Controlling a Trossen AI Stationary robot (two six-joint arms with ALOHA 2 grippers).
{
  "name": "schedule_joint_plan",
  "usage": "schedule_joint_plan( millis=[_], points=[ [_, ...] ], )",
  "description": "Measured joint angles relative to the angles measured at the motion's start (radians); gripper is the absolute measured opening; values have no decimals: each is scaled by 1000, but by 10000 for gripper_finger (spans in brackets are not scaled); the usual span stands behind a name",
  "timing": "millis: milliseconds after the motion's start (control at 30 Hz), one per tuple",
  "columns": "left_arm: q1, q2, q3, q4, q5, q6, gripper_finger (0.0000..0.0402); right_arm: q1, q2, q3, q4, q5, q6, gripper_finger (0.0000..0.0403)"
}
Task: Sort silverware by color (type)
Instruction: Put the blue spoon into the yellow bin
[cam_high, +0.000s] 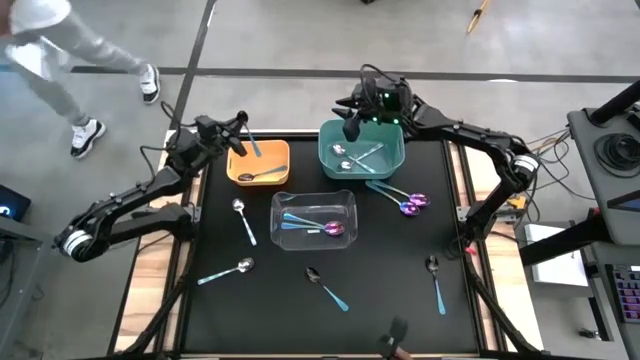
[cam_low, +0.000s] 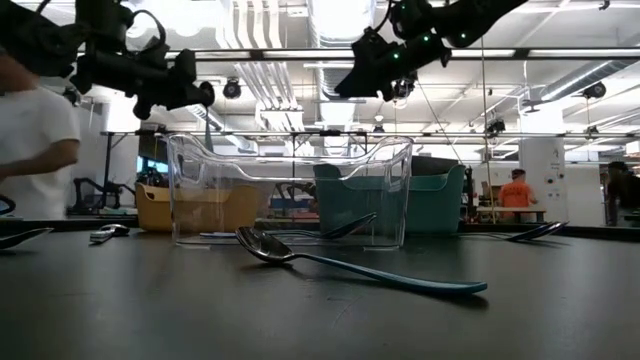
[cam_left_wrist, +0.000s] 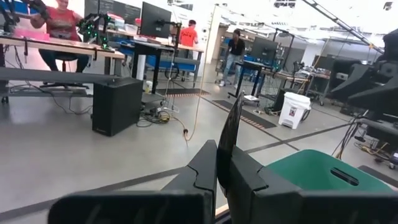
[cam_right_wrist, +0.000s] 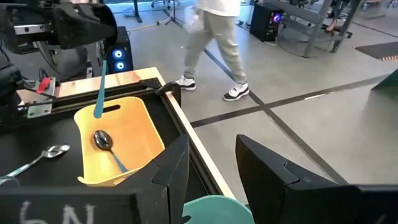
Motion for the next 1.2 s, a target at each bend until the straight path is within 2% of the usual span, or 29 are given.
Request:
schedule_joint_plan(
  millis=[233, 333, 533, 633, 767, 833, 1033, 1200],
  points=[
    [0, -10, 1, 8, -29, -3, 0, 1, 0, -1, -9, -1, 17, 123],
    [1, -15, 3, -8, -59, -27, 0, -9, -1, -1, -6, -1, -43, 123],
    [3, -9, 2, -67, -60, -62, 0, -59, 12, -1, 4, 1, -156, 123],
    [3, 7, 2, -67, -61, -44, 0, -91, 18, -2, 39, 1, -163, 123],
    [3, 36, 2, -38, -60, -92, 0, -122, 23, -2, 94, -4, -147, 123],
    [3, 60, 2, 6, -60, -96, 0, -125, 36, -2, 129, -24, -147, 123],
    [3, 142, 3, 197, -60, -112, 0, -119, 94, -1, 277, -175, -94, 123],
    [3, 187, 3, 275, -60, -119, 0, -104, 145, 37, 291, -231, -46, 123]
  ],
)
